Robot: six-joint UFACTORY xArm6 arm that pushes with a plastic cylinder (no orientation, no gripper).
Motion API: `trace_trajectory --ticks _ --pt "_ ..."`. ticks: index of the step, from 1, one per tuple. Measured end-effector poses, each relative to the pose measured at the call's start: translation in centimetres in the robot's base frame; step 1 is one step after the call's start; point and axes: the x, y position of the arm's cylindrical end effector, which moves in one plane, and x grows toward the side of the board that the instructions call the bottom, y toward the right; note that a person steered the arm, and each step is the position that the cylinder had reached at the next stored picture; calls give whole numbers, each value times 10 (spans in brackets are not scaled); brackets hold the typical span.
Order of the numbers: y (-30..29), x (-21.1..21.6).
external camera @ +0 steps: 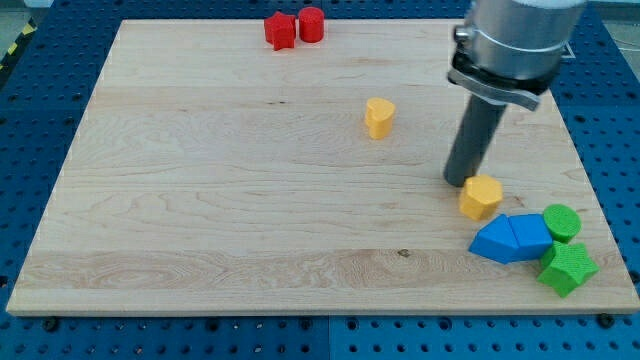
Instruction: Move yellow heart towards bottom right of the board
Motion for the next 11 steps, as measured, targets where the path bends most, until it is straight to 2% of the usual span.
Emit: trace_trajectory --ticks 2,3,4,5,6,7,8,9,11 --pt "41 16" --pt "18 -3" --pt "-50 -6" --pt "-105 -35" --pt "-122 -71" --pt "-122 -102" --pt "-109 -111" --pt "-83 -107" --pt "-28 -71"
